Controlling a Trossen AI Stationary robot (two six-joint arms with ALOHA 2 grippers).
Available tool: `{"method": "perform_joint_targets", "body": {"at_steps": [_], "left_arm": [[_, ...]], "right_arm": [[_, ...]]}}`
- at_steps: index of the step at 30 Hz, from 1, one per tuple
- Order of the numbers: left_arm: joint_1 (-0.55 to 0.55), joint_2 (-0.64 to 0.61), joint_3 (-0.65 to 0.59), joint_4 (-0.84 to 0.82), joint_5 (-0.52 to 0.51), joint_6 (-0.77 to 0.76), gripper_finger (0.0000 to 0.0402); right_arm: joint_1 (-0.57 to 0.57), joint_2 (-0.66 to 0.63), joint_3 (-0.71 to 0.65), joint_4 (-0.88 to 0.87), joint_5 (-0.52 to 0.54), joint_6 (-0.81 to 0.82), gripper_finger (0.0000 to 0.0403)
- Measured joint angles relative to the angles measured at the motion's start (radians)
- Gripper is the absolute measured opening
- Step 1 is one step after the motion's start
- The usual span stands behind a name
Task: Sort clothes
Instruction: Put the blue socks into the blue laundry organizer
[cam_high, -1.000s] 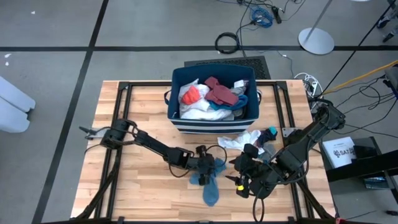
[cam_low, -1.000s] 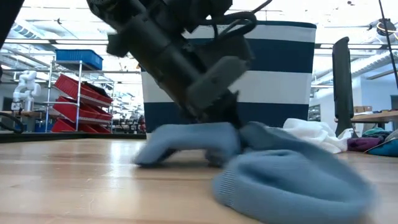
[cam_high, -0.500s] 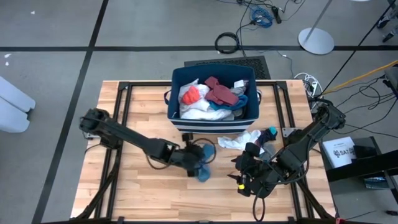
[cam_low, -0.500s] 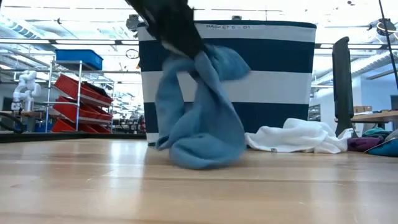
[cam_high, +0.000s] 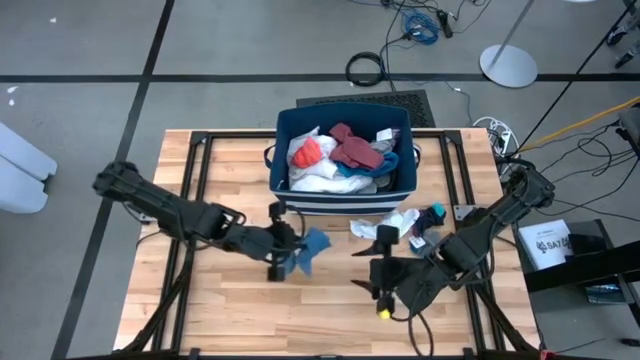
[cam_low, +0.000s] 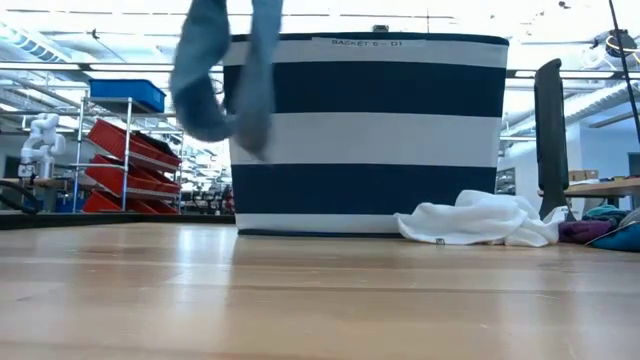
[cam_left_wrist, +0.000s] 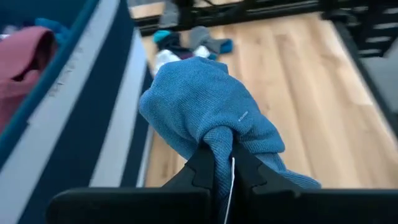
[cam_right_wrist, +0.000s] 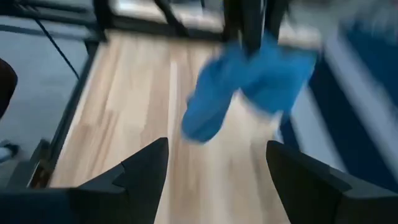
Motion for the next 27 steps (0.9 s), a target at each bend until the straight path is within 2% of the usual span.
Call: {"method": "perform_joint_targets", "body": {"at_steps": [6, 10, 18, 23, 27], "left_arm": [[-0.002, -0.039, 0.000, -0.008, 0.139, 0.026, 0.0017], [-0.002, -0.037, 0.000, -0.004, 0.183, 0.050, 0.0017], [-0.001, -0.037, 0.000, 0.001, 0.210, 0.077, 0.0017], [0.001, -0.037, 0.000, 0.000, 0.219, 0.090, 0.0017], [0.002, -0.037, 0.000, 0.000, 0.219, 0.121, 0.0017]], "right_arm": [[-0.057, 0.040, 0.000, 0.348, 0.008, -0.479, 0.0258], [-0.114, 0.096, 0.000, 0.465, -0.042, -0.631, 0.0258], [-0.193, 0.155, 0.000, 0.485, -0.073, -0.625, 0.0258], [-0.214, 0.161, 0.000, 0.465, -0.141, -0.577, 0.0258], [-0.215, 0.161, 0.000, 0.412, -0.146, -0.527, 0.0257]]}}
